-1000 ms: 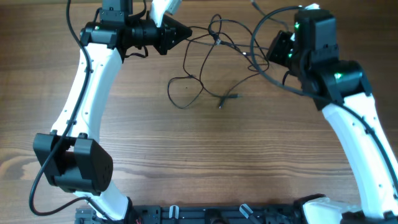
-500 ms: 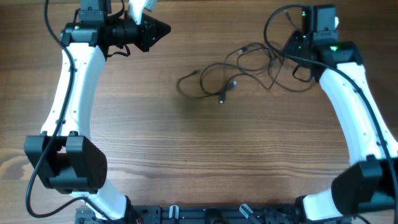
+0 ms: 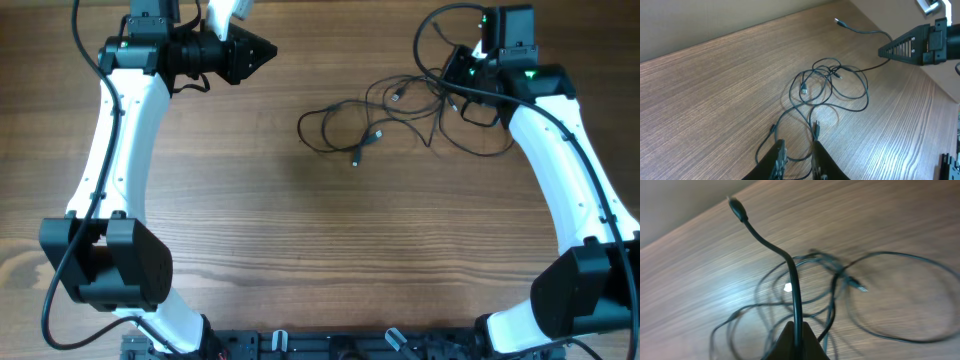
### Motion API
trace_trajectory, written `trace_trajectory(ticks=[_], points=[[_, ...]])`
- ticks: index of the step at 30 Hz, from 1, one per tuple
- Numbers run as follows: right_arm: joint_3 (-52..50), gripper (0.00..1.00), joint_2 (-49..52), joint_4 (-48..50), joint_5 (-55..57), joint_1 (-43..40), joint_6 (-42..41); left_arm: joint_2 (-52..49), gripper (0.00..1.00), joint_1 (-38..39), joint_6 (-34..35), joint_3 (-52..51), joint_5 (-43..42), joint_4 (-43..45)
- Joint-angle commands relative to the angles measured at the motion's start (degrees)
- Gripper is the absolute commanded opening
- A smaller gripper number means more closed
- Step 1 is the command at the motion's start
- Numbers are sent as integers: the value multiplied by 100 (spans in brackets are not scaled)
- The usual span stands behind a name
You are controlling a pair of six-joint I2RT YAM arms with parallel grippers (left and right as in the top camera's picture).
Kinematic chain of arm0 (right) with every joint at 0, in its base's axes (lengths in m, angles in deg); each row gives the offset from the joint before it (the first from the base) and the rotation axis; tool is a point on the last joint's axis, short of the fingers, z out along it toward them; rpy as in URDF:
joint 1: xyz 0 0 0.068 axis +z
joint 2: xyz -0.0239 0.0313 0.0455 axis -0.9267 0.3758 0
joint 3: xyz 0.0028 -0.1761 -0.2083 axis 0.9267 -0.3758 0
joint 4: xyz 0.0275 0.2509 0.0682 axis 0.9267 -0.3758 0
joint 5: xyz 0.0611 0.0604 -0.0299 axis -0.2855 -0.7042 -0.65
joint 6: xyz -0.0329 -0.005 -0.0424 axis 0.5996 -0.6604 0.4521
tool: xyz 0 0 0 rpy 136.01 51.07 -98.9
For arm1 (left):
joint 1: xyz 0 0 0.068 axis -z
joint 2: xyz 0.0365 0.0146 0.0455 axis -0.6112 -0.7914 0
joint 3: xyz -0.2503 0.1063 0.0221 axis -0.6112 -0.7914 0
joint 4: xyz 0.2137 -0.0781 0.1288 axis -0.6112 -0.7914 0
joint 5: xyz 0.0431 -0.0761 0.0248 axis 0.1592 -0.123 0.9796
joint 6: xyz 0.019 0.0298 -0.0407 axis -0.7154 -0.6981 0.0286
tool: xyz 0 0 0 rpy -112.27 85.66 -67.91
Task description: Untangle cables
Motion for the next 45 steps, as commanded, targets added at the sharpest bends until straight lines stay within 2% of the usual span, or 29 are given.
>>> trace_trajectory(ticks=[1,11,25,32,41,45], points=[[-2,5,-94,136,-1047,190,142,-4,19,13,-15,59,-33,0],[-2,5,-734,234,-1250,1047,94,-4,19,13,-15,59,-31,24],[-4,5,-706,308,-1067,2323,-39,-4,20,13,-13,59,-57,66],[-4,5,-138,417,-883,2590,0,-4,20,15,-13,59,-317,63],[-2,5,892,1370,-844,2844,131,-4,19,13,-13,59,-315,61],[-2,5,1167,1576,-59,2844,236,-4,19,13,-13,59,-315,63]])
